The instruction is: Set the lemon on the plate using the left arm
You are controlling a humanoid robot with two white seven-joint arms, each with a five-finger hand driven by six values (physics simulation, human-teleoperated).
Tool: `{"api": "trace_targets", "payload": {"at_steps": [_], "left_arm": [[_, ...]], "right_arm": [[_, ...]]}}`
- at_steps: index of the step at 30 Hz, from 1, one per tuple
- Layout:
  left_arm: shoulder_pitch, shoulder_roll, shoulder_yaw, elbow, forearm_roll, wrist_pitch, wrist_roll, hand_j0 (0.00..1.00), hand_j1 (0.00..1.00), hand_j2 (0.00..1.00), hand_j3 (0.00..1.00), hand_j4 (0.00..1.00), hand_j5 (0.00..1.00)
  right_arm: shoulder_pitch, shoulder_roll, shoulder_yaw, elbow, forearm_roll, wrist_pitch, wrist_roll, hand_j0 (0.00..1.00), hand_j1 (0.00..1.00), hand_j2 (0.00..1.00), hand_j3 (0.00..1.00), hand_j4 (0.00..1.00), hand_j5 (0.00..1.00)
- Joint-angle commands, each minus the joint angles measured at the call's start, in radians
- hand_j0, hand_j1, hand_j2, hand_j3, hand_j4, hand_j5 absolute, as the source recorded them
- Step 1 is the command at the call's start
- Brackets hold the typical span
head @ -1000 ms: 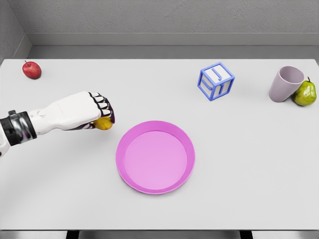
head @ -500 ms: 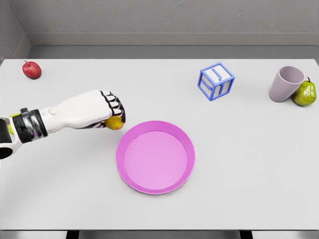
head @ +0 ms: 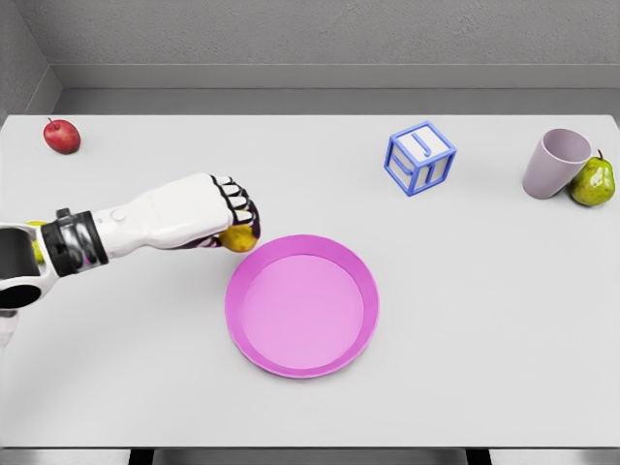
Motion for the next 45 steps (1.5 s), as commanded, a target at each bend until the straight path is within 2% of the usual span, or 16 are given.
{"api": "trace_targets", "payload": {"at_steps": [1,34,35,36,37,38,45], "left_arm": [[0.000,-0.012,-0.010,0.000,0.006,0.002,0.001,0.53,0.53,0.53,0.53,0.53,0.53],[-0.028,-0.093,-0.097,0.000,0.005,0.002,0.002,0.53,0.53,0.53,0.53,0.53,0.53],[-0.026,-0.093,-0.097,0.000,0.005,0.002,0.004,0.61,0.61,0.61,0.61,0.61,0.61],[-0.026,-0.093,-0.097,0.000,0.006,0.002,0.022,0.64,0.64,0.64,0.64,0.64,0.64],[-0.026,-0.093,-0.097,0.000,0.005,0.002,0.044,0.87,0.87,0.87,0.87,0.87,0.87],[-0.026,-0.093,-0.097,0.000,0.005,0.002,0.050,1.00,1.00,1.00,1.00,1.00,1.00],[-0.026,-0.090,-0.097,0.000,0.005,0.002,0.061,1.00,1.00,1.00,1.00,1.00,1.00]], "right_arm": [[0.000,0.000,0.000,0.000,0.000,0.000,0.000,1.00,1.00,1.00,1.00,1.00,1.00],[0.000,0.000,0.000,0.000,0.000,0.000,0.000,1.00,1.00,1.00,1.00,1.00,1.00],[0.000,0.000,0.000,0.000,0.000,0.000,0.000,1.00,1.00,1.00,1.00,1.00,1.00],[0.000,0.000,0.000,0.000,0.000,0.000,0.000,1.00,1.00,1.00,1.00,1.00,1.00],[0.000,0.000,0.000,0.000,0.000,0.000,0.000,1.00,1.00,1.00,1.00,1.00,1.00],[0.000,0.000,0.000,0.000,0.000,0.000,0.000,1.00,1.00,1.00,1.00,1.00,1.00],[0.000,0.000,0.000,0.000,0.000,0.000,0.000,1.00,1.00,1.00,1.00,1.00,1.00]]}}
